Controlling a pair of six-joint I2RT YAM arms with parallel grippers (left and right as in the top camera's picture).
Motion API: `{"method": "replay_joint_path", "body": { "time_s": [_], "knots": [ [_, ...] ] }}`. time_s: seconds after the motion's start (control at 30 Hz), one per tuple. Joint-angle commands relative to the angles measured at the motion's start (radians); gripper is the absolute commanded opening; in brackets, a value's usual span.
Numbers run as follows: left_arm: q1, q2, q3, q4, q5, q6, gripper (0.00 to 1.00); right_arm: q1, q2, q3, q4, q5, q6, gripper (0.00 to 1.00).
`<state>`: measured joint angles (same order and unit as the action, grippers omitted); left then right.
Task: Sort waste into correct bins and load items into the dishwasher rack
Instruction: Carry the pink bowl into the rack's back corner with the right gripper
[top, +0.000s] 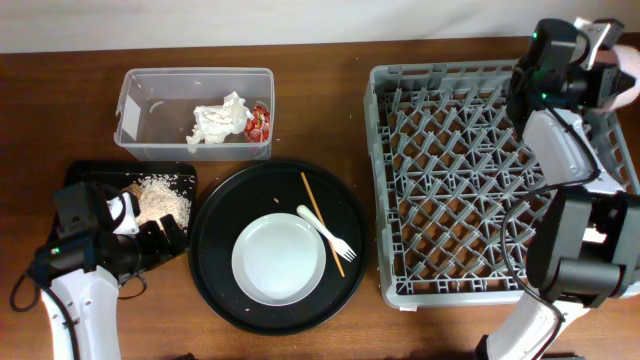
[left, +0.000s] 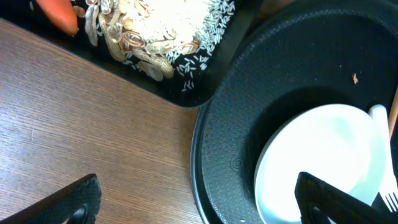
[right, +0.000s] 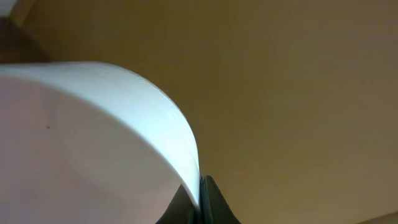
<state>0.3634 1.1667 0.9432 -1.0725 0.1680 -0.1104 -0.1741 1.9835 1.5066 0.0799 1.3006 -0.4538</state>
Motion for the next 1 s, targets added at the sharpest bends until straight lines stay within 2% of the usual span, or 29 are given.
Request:
{"method": "replay_joint_path", "body": {
  "time_s": [0.0,0.4,0.6,0.67,0.7,0.77,0.97],
  "knots": [
    [0.006,-0.010,-0.002,0.001,0.007,-0.009,0.99,-0.003,0.021,-0.089,-0.001,-0.011,0.065,0.04],
    [0.006,-0.010,-0.002,-0.004,0.011,-0.009,0.99,-0.027,0.021,-0.193,0.011,-0.113,0.132,0.04],
    [0.006,-0.010,-0.002,0.001,0.011,-0.009,0.99,0.055,0.021,-0.195,-0.116,-0.145,0.149,0.05],
    [0.006,-0.010,-0.002,0.002,0.011,-0.009,0.99,0.114,0.021,-0.195,-0.168,-0.145,0.149,0.38],
    [0.006,-0.010,-0.002,0.005,0.011,-0.009,0.99,0.140,0.021,-0.195,-0.195,-0.145,0.149,0.50],
    [0.006,-0.010,-0.002,0.010,0.011,-0.009,0.99,0.176,0.021,-0.195,-0.239,-0.144,0.149,0.67],
    [0.006,-0.010,-0.002,0.011,0.011,-0.009,0.99,0.245,-0.022,-0.195,-0.335,-0.151,0.228,0.76]
  ]
}}
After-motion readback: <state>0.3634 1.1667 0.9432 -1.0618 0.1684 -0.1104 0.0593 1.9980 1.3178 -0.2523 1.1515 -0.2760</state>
